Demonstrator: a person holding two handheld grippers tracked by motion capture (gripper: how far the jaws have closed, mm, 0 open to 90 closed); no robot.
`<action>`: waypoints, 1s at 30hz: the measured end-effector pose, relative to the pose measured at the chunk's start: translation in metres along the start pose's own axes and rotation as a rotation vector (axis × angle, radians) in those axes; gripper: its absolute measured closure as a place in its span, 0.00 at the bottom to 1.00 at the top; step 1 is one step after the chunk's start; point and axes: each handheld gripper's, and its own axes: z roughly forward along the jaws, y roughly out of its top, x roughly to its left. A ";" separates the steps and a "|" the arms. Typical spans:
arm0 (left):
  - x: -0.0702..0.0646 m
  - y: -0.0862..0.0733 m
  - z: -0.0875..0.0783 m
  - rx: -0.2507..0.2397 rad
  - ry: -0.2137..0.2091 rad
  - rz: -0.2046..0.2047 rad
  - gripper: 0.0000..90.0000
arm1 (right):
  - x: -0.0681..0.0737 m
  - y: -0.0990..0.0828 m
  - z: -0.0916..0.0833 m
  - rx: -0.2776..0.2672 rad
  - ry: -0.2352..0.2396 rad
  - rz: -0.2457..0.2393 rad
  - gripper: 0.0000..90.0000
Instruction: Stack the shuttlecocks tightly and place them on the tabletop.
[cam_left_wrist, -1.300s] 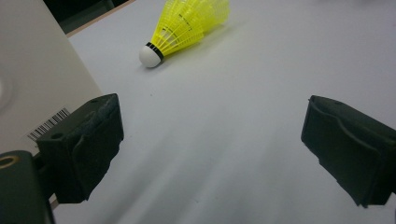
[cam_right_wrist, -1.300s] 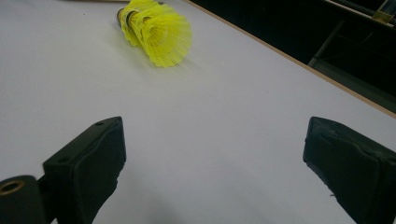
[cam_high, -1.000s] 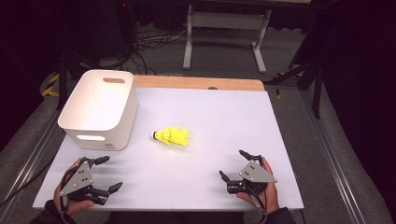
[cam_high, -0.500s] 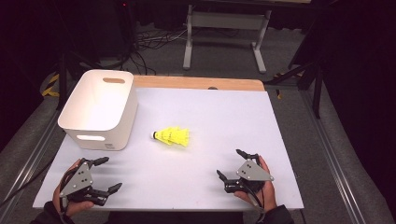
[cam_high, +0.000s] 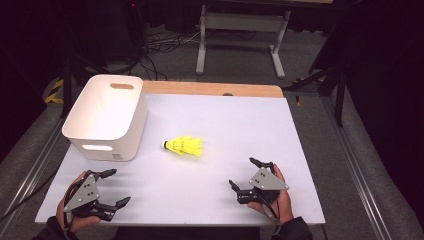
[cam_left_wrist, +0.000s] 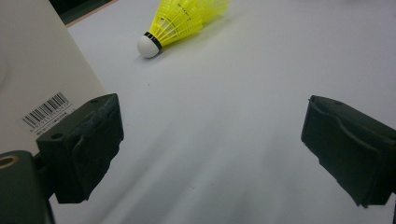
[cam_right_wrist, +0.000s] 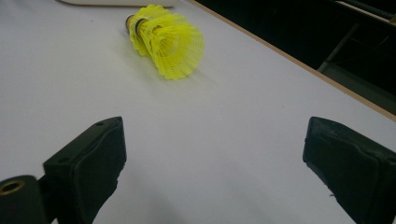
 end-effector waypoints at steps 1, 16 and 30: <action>0.000 0.000 0.000 0.002 0.002 0.005 0.07 | 0.000 0.002 0.001 0.000 0.003 0.001 0.08; 0.002 0.001 0.001 0.003 0.003 0.006 0.07 | -0.003 0.018 0.013 -0.018 0.041 0.032 0.09; 0.000 0.002 -0.001 0.005 0.014 0.018 0.07 | 0.003 0.032 0.044 0.061 0.150 0.023 0.08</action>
